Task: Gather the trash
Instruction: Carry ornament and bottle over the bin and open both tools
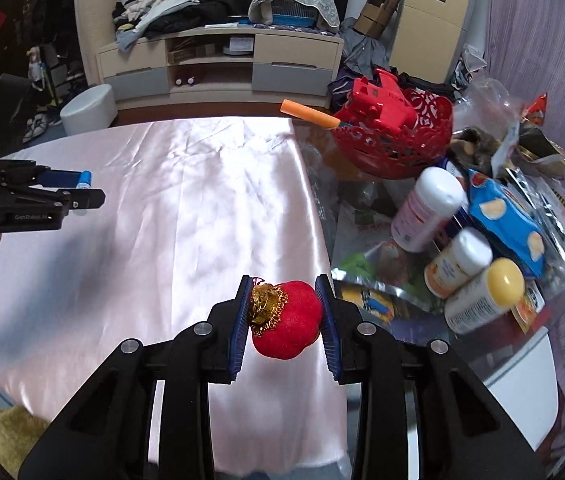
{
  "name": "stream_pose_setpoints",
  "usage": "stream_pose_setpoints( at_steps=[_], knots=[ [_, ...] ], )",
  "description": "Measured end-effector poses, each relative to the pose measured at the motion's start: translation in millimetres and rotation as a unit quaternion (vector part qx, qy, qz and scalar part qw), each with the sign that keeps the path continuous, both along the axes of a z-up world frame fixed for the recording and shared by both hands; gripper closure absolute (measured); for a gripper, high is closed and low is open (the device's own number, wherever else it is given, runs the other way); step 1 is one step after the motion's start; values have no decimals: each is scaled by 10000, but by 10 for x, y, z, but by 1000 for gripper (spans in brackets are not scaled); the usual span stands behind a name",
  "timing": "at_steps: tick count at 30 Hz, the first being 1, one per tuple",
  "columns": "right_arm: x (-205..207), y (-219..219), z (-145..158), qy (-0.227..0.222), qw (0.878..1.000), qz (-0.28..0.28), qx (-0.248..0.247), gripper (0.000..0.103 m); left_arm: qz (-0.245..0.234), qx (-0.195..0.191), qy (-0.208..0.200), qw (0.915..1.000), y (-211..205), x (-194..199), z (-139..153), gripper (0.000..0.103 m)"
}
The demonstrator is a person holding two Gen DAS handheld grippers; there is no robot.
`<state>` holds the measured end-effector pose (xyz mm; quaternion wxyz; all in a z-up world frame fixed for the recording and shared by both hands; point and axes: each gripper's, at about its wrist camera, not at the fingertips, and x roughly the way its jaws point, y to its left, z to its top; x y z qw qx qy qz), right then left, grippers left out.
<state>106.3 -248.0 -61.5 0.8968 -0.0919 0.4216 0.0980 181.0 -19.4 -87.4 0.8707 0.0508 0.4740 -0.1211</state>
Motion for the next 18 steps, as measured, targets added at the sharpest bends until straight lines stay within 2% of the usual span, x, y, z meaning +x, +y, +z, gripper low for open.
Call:
stream_pose_setpoints(
  at_steps=[5,11,18],
  knots=[
    [-772,-128,360,-114,9998,-143,72,70,-139,87,-260,9995,55,-816,474,51],
    [-1460,-129,664,-343,9989,-230,238,70,-220,106,-583,9980,131,-1659,924,51],
    [-2097,-34,630,-388,9973,-191,600,70,-331,-142,-656,9972,196,-2510,1029,51]
  ],
)
